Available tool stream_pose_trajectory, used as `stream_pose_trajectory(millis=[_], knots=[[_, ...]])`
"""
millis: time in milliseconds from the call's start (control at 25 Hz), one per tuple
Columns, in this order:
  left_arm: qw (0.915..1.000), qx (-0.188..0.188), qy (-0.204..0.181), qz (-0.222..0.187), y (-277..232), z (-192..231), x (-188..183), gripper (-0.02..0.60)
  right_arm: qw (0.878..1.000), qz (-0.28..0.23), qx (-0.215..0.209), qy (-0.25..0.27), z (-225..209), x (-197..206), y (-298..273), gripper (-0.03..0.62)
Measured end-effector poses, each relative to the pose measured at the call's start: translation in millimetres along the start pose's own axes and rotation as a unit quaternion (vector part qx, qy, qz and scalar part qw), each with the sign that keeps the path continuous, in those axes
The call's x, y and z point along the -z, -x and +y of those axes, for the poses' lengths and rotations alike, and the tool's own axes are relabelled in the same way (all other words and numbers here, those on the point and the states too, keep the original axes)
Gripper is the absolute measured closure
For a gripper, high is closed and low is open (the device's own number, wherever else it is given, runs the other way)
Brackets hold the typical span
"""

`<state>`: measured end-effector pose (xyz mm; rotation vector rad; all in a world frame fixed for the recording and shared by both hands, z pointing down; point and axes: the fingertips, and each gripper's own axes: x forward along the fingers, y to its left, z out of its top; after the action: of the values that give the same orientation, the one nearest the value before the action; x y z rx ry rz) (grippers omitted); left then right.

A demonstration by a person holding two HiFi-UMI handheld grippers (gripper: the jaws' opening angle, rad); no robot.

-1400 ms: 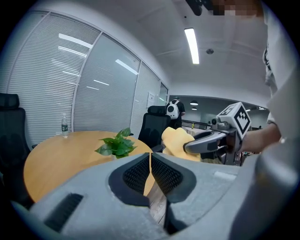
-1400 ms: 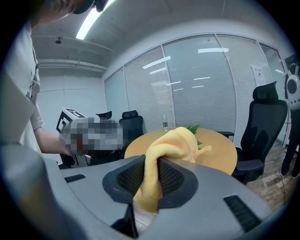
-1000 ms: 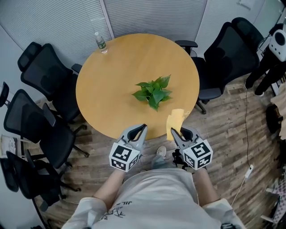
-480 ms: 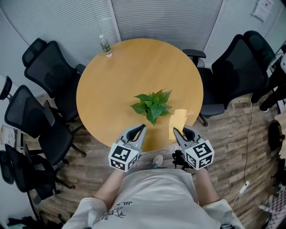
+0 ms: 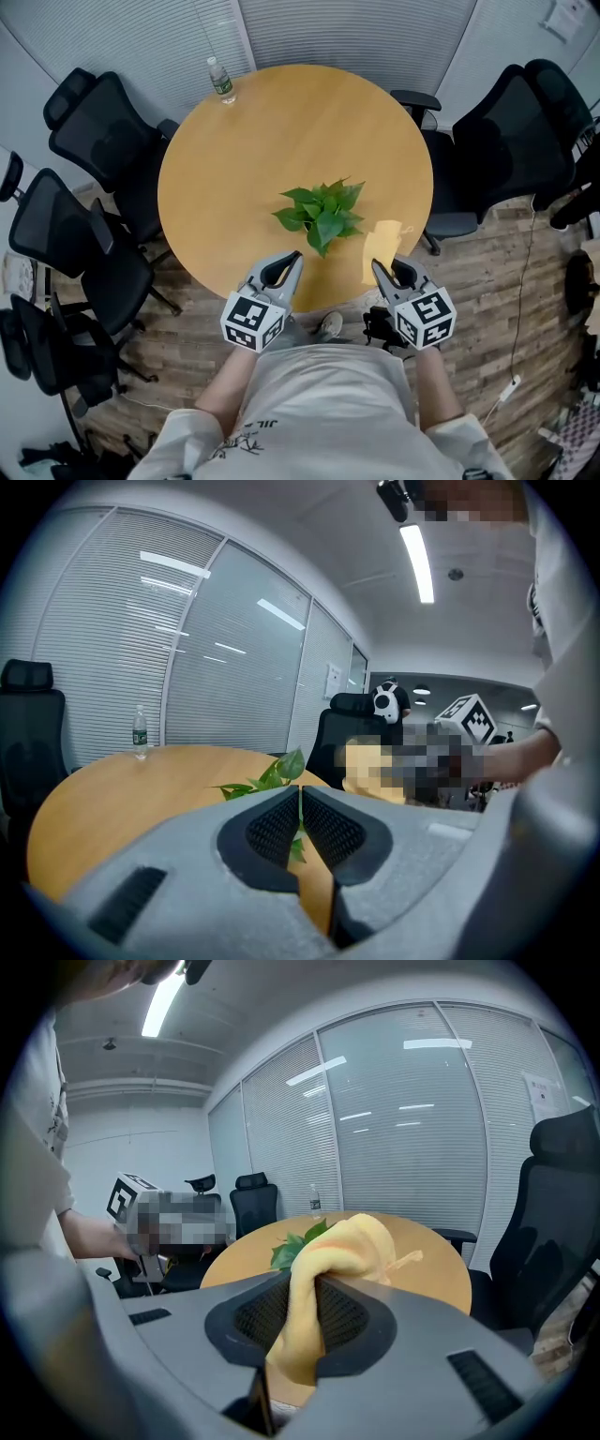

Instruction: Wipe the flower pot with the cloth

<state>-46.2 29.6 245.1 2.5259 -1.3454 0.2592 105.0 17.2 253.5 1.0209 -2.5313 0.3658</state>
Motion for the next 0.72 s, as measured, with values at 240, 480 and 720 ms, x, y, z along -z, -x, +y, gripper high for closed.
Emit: stream_pose_trajectory(millis=[240,480,720], knots=[[0.9999,0.013,0.002,0.01,0,19,7,0.571,1.0,0.014,0.017,-0.005,-3,4,-5,0.531],[0.9987,0.037,-0.005,0.034,-5,40,9,0.571,0.998,0.033,0.047,-0.013,-9,3,-13,0.531],[0.9959,0.054,-0.03,0.066,-22,55,28,0.571,0.996,0.052,0.069,-0.021,-26,18,-29,0.531]])
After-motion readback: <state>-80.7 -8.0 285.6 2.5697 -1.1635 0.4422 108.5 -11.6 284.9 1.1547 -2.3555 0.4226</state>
